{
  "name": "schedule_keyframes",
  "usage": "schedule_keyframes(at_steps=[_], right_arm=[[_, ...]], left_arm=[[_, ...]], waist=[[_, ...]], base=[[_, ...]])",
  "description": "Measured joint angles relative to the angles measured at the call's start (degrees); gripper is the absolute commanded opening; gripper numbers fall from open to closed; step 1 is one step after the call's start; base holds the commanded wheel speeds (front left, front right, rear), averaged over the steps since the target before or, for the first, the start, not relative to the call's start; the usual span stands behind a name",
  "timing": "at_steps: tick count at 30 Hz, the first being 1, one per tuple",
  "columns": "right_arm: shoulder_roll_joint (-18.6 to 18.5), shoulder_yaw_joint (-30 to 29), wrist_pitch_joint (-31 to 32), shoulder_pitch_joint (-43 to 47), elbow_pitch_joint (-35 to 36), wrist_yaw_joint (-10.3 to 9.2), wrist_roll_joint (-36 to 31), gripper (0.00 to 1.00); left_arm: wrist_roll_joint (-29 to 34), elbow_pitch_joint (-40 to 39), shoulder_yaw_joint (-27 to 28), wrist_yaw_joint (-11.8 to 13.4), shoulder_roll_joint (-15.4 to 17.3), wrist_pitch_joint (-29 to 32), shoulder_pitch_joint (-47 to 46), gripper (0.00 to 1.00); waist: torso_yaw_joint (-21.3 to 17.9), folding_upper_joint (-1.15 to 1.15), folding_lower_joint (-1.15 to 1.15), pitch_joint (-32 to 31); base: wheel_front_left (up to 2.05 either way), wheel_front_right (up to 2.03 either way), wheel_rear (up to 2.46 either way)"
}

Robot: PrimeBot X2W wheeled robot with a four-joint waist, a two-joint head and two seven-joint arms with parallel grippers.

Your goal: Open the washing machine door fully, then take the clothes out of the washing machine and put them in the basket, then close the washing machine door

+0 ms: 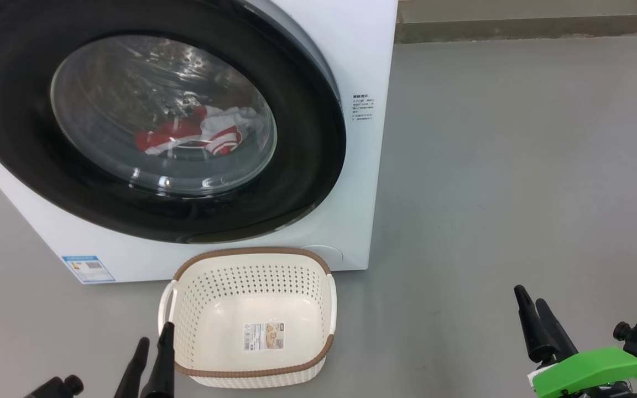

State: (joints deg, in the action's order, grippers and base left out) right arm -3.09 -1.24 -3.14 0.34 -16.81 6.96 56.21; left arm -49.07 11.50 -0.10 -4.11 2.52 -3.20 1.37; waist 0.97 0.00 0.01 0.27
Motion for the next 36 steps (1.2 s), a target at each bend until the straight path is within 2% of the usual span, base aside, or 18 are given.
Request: schedule_keyframes(at_steps=[36], right_arm=[[-0.1,-0.3,-6.1,2.1,3.4,0.08,-21.9,1.0]], left_arm=[[25.2,-4.3,-2.3,4.2,1.8,-6.1,1.2,1.0]], waist=[[0.1,0.0,0.0,0.9]], base=[[0.0,0.0,0.0]])
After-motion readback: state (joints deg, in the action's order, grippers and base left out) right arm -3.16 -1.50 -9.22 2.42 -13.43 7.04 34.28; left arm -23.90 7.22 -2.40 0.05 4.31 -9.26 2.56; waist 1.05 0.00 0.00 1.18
